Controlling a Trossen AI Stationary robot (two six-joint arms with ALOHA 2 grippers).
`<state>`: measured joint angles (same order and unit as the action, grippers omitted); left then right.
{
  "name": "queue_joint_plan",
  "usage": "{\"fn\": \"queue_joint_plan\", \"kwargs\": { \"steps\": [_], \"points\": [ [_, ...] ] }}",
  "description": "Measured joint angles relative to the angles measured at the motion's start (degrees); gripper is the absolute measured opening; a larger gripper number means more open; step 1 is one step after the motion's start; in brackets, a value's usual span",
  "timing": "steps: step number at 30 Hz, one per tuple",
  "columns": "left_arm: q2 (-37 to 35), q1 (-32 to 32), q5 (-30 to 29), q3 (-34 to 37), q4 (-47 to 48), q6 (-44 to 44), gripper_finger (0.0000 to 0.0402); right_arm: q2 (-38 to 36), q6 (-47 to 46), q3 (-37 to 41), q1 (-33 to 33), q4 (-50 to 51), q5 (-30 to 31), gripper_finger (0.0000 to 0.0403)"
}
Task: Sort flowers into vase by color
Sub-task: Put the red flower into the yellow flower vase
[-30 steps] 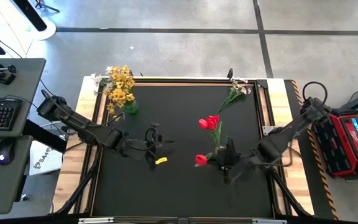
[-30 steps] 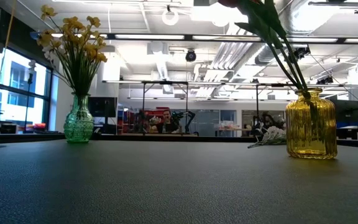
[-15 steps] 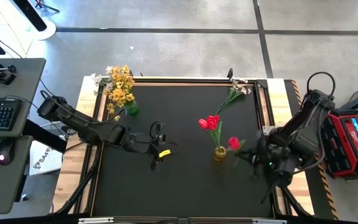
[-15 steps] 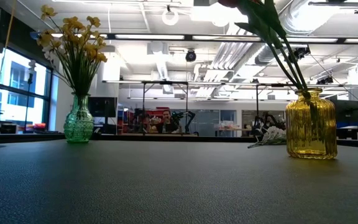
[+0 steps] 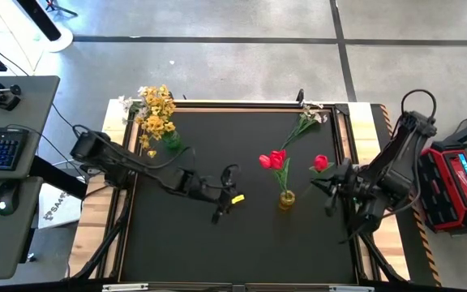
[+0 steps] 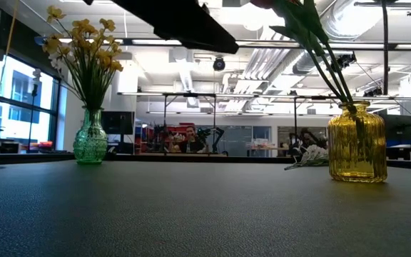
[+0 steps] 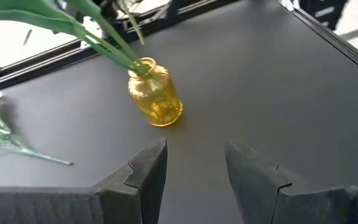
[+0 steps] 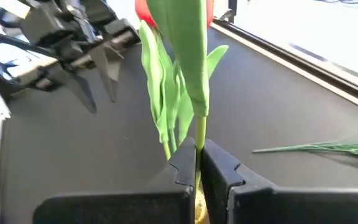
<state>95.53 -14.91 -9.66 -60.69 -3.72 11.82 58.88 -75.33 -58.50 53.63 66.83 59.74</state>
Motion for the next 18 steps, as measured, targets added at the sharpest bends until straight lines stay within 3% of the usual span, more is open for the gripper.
{"fn": "queue_joint_plan", "kwargs": {
  "steps": [5, 9, 18],
  "points": [
    [-0.13, 3.55, 4.34, 0.00, -0.62, 0.25, 0.0152, -2.49, 8.45, 2.05, -2.04, -11.01, 1.71, 0.0000],
    [-0.13, 5.91, 7.98, 0.00, -0.99, -0.74, 0.0152, -1.84, 16.47, 2.19, -6.54, -16.20, -1.89, 0.0000],
    [-0.13, 5.91, 8.21, 0.02, -0.84, -1.14, 0.0152, -0.72, 20.22, 2.21, -14.49, -15.97, -8.09, 0.0000]
  ]
}}
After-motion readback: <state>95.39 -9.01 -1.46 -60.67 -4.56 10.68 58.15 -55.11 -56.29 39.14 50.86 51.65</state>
